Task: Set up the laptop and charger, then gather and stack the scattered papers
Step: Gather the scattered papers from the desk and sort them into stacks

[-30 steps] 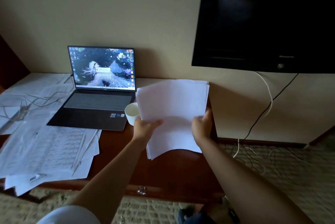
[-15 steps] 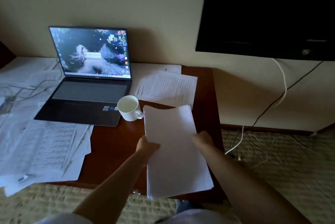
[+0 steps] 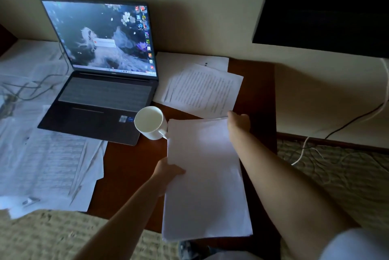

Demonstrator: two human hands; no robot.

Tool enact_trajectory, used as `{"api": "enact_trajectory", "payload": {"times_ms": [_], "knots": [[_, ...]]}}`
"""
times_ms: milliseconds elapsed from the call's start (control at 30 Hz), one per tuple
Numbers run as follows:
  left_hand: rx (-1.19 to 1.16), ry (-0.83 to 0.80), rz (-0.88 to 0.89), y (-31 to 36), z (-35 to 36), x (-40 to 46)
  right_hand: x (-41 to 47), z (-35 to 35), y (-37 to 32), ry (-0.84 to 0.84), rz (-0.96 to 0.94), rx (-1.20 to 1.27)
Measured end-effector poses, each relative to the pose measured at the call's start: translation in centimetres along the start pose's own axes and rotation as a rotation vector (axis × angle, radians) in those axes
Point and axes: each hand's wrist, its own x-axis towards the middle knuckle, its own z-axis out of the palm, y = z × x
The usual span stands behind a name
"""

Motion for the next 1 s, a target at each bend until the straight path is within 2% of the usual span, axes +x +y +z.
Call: {"api": "enact_trajectory", "payload": {"times_ms": [167,367,567,667,867,933,1000], "knots": [[0.06,-0.018,-0.062,0.7,-0.3,0.2,1.1,1.0,-0.1,-0.01,-0.059,-0.316],[0.093,-0.015,-0.122,1.7,-0.3,0.7,1.0,1.9,-1.7,-0.022,-0.019,-0.537],[0.065,-0.02,-0.163,1.9,-0.4,0.9,1.0,2.6,-1.7,-0.111,-0.189,-0.512],[0.066,-0.018,-0.173,1.7,-0.4,1.0,0.6,3.1,-2.0,0.001,-0.231,-0.506],[0.094,-0.057,-0.19,1.1,-0.7,1.1,0.6,3.8,-2.7,-0.03,0.008,-0.057],[0.08,-0.064,-0.187,1.0,-0.8,1.3,0.9,3.7,-2.0,-0.084,-0.027,-0.047],[0.073,-0.068,-0.188,0.9,-0.7,1.4,0.4,3.5,-1.9,-0.039,-0.159,-0.045]]}}
